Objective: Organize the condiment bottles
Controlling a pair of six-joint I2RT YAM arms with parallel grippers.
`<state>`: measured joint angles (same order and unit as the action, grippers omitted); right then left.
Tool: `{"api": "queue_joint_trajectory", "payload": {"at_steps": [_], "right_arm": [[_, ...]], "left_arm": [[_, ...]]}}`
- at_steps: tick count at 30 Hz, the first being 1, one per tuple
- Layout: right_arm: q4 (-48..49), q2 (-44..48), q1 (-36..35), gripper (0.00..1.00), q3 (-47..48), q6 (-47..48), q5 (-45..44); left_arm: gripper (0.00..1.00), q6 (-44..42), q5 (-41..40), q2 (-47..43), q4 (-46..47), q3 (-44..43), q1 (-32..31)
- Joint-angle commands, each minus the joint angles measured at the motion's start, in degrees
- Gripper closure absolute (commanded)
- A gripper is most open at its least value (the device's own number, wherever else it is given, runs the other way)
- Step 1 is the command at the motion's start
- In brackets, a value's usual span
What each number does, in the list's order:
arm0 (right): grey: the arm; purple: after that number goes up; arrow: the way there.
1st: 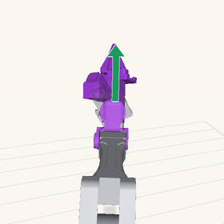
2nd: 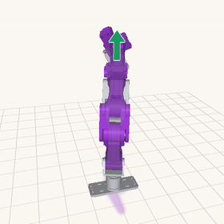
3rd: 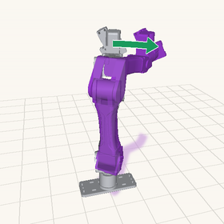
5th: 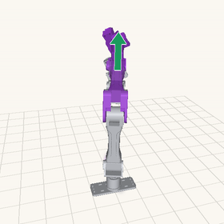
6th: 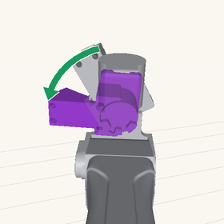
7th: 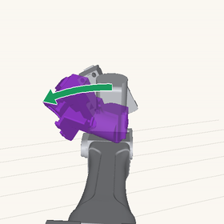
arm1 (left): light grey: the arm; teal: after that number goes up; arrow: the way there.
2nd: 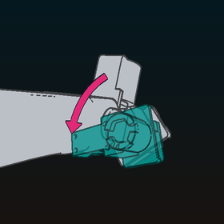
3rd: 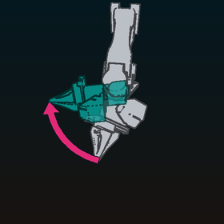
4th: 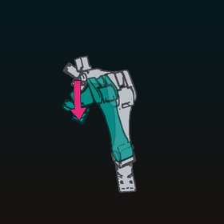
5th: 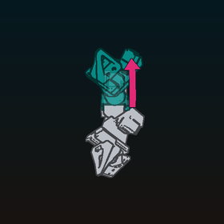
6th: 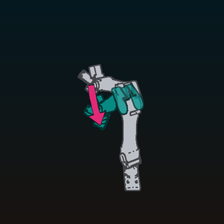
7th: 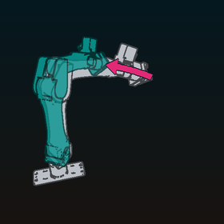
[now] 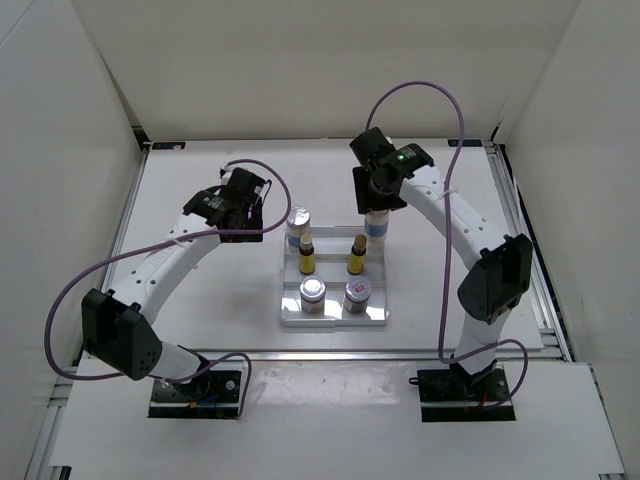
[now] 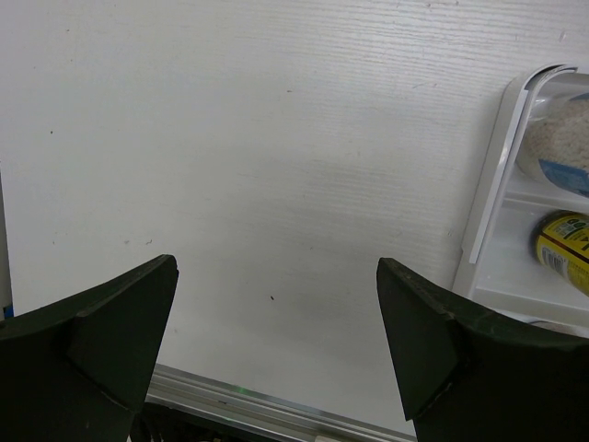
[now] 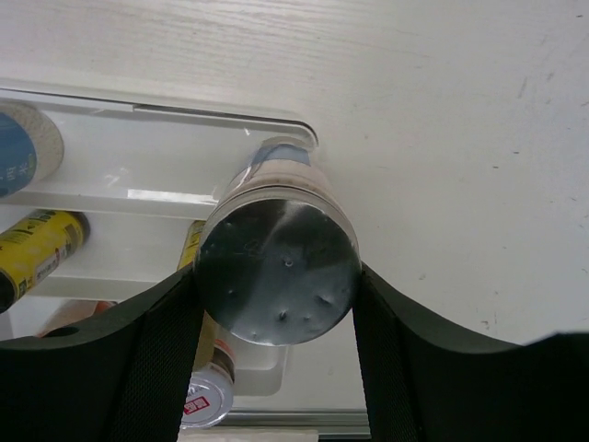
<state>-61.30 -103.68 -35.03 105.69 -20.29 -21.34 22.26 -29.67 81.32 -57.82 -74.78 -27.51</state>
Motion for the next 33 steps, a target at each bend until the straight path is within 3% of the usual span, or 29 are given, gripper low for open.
{"api": "queue_joint_trajectory", "payload": {"at_steps": [1,10,11,12,17,21,22,23,28,33], "right_arm": [[4.7,-0.5,-0.4,1.00,1.6,0.7,4.1],[7.5,-4.2,-0.9,1.00,1.6,-0.4,7.7],[7.5,-4.2,-0.9,0.98,1.1,-0.9,8.2],[7.5,-4.8,-0.9,0.89,1.1,-0.9,8.2],[7.5,-5.8,0.2,0.86,-0.8,-1.7,9.0],[7.5,-5.8,0.2,0.43,-0.8,-1.7,8.4],[7.5,-5.2,0.2,0.24,-0.8,-1.7,7.8],[7.5,-5.2,0.2,0.17,0.6,-1.7,7.8],[2.1,-2.4,3.3,0.01,7.2,-1.2,7.3],[-4.2,5.8,5.8,0.01,11.3,0.0,3.4]], "left_arm": [[0.00,-0.3,-1.4,-0.5,0.9,-1.0,0.0],[0.00,-0.3,-0.8,-0.5,0.9,-1.0,0.0],[0.00,-0.3,-0.8,-0.5,0.9,-1.0,0.0],[0.00,-0.3,-0.8,-0.5,0.9,-1.0,0.0],[0.00,-0.3,-0.8,-0.5,0.9,-1.0,0.0],[0.00,-0.3,-0.8,-0.5,0.9,-1.0,0.0],[0.00,-0.3,-0.8,-0.5,0.9,-1.0,0.0],[0.00,-0.3,-0.8,-0.5,0.9,-1.0,0.0],[0.00,-0.3,-1.4,-1.1,0.9,-1.0,0.0],[0.00,-0.3,-2.8,-2.7,0.9,-1.0,0.0]]}}
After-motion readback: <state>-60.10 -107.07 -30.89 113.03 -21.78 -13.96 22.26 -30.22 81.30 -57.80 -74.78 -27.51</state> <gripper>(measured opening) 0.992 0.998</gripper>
